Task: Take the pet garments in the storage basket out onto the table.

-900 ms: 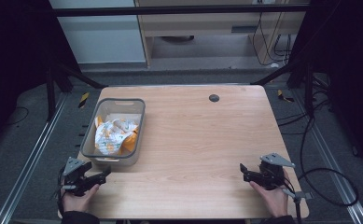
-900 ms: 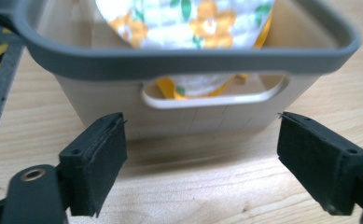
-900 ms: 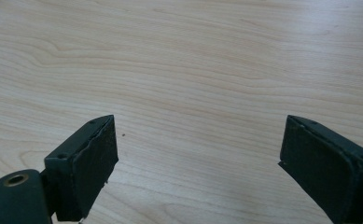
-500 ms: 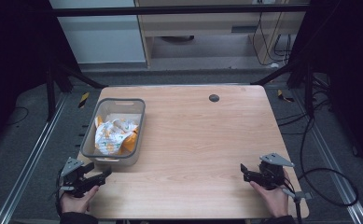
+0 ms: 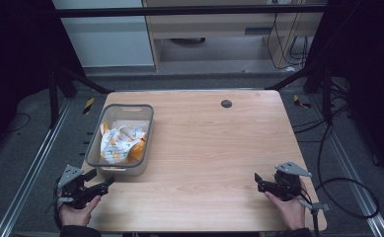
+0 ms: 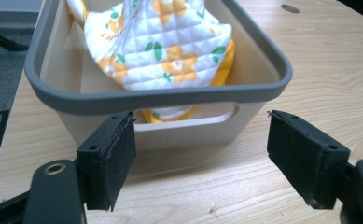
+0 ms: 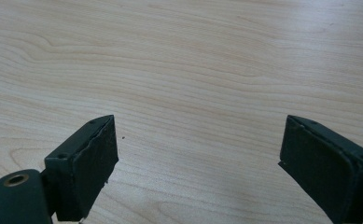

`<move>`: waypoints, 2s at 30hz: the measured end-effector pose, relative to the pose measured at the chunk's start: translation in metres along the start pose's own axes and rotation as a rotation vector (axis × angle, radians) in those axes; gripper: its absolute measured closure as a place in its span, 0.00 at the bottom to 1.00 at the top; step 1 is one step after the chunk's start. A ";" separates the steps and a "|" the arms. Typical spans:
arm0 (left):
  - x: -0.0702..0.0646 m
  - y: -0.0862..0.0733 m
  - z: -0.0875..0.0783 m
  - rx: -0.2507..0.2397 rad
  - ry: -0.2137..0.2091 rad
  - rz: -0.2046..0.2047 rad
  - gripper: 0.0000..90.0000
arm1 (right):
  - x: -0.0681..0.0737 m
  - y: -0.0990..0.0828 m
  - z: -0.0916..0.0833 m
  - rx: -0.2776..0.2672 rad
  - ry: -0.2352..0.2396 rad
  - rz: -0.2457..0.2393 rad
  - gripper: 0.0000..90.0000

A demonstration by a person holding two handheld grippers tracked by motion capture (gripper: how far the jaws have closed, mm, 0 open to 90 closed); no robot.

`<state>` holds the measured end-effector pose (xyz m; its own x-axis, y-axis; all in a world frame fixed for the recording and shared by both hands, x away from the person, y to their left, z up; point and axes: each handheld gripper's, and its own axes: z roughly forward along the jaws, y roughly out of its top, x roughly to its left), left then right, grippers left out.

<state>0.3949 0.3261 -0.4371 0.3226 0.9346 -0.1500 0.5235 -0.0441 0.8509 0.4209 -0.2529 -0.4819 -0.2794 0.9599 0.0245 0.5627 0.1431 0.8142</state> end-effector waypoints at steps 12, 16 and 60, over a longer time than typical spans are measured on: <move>-0.006 0.012 -0.008 -0.020 -0.030 0.023 0.26 | 0.002 0.000 -0.001 -0.004 0.007 -0.003 0.12; -0.007 0.019 -0.011 -0.032 -0.035 0.031 0.26 | 0.002 -0.001 -0.001 0.000 0.005 -0.006 0.12; -0.002 0.083 -0.003 -0.084 -0.049 0.062 0.25 | 0.002 -0.003 -0.002 -0.022 -0.009 -0.025 0.13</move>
<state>0.4352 0.3219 -0.3646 0.3914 0.9126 -0.1184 0.4341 -0.0697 0.8981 0.4171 -0.2518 -0.4830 -0.2860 0.9582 -0.0014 0.5385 0.1619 0.8270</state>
